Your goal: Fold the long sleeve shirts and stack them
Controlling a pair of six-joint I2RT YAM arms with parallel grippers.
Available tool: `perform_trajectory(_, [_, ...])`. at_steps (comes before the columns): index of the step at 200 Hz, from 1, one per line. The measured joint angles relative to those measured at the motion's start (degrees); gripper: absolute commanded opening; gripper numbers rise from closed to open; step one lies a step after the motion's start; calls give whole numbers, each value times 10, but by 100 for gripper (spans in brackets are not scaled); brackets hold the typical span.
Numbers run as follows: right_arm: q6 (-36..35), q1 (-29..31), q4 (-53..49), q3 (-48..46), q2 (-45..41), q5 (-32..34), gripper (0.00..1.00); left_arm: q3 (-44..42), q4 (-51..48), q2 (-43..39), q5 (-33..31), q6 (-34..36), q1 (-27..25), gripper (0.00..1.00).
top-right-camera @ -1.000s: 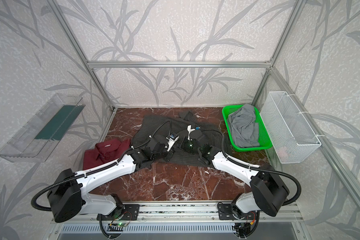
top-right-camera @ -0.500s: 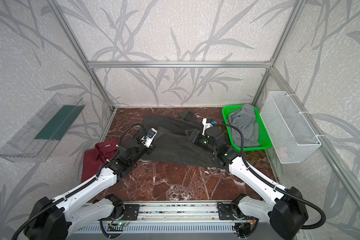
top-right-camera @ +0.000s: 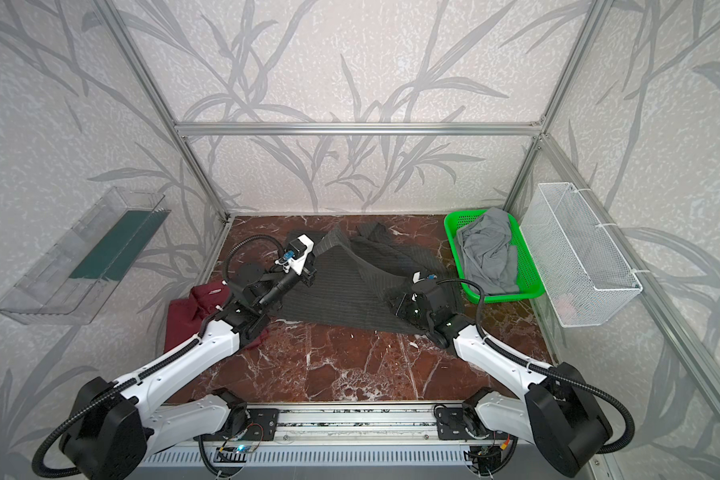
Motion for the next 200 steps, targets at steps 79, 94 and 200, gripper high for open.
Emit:
perform_trajectory(79, [11, -5, 144, -2, 141, 34, 40, 42, 59, 1, 60, -65, -27, 0])
perform_trajectory(94, [13, -9, 156, -2, 151, 62, 41, 38, 66, -2, 64, -72, -28, 0])
perform_trajectory(200, [58, -78, 247, -70, 156, 147, 43, -60, 109, -27, 8, -80, -28, 0])
